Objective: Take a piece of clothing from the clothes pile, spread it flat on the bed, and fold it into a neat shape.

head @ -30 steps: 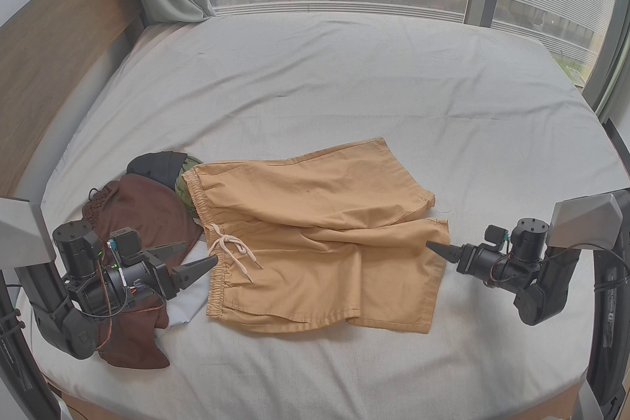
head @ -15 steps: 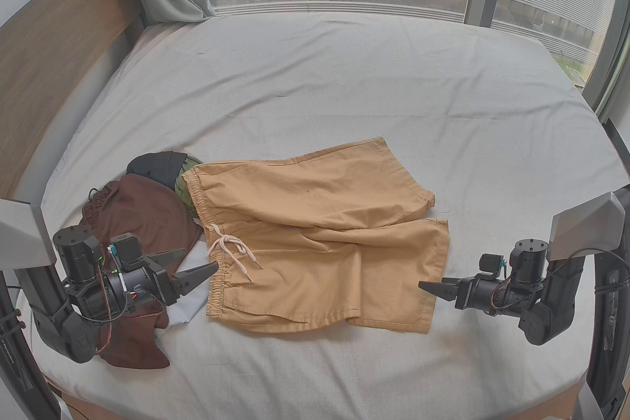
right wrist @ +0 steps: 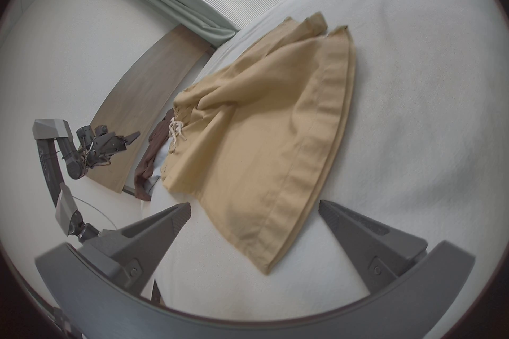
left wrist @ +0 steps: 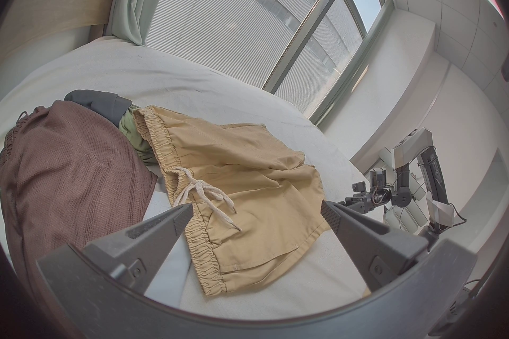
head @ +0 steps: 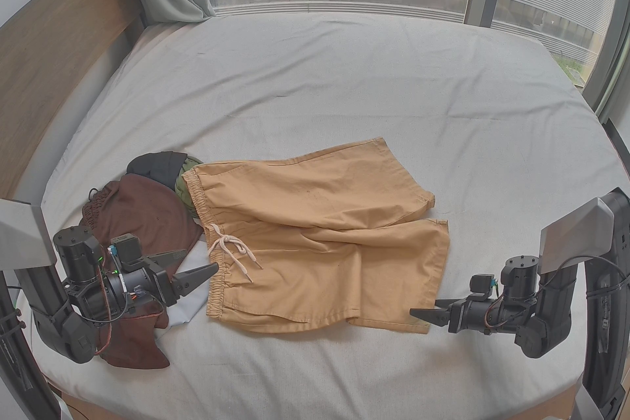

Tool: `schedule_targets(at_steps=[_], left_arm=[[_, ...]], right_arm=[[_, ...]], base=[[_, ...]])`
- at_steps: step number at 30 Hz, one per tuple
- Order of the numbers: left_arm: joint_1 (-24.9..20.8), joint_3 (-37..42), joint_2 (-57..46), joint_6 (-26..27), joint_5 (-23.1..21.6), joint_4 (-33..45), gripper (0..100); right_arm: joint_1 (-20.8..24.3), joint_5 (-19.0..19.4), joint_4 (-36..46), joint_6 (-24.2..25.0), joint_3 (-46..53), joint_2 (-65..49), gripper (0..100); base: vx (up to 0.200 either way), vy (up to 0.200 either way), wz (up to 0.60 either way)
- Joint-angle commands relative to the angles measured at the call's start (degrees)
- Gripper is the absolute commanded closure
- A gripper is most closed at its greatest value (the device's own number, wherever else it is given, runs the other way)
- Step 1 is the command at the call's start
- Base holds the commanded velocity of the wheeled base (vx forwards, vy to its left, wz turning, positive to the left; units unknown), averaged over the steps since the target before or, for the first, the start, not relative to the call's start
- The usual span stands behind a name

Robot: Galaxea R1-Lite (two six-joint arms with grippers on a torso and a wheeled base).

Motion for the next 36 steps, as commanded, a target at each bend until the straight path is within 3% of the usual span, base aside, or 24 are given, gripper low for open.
schedule_targets(at_steps=[1, 7, 22, 23, 36], left_arm=[[0.01, 0.0, 0.16, -0.02, -0.01, -0.01, 0], [0.01, 0.0, 0.34, -0.02, -0.01, -0.01, 0], [0.01, 0.0, 0.51, -0.02, -0.01, -0.01, 0], [0.01, 0.0, 0.51, -0.02, -0.01, -0.01, 0], [0.1, 0.0, 0.95, -0.02, -0.01, -0.01, 0]], right_arm=[[1.28, 1.04, 0.27, 0.06, 1.49, 1.31, 0], [3.04, 1.57, 0.19, 0.32, 1.58, 3.33, 0], [2.51, 1.57, 0.1, 0.67, 0.7, 3.33, 0], [2.43, 1.48, 0.1, 0.67, 0.61, 3.33, 100], [2.08, 1.04, 0.1, 0.67, -0.53, 2.97, 100]], base=[[0.0, 0.0, 0.0], [0.0, 0.0, 0.0], [0.0, 0.0, 0.0], [0.0, 0.0, 0.0], [0.0, 0.0, 0.0]])
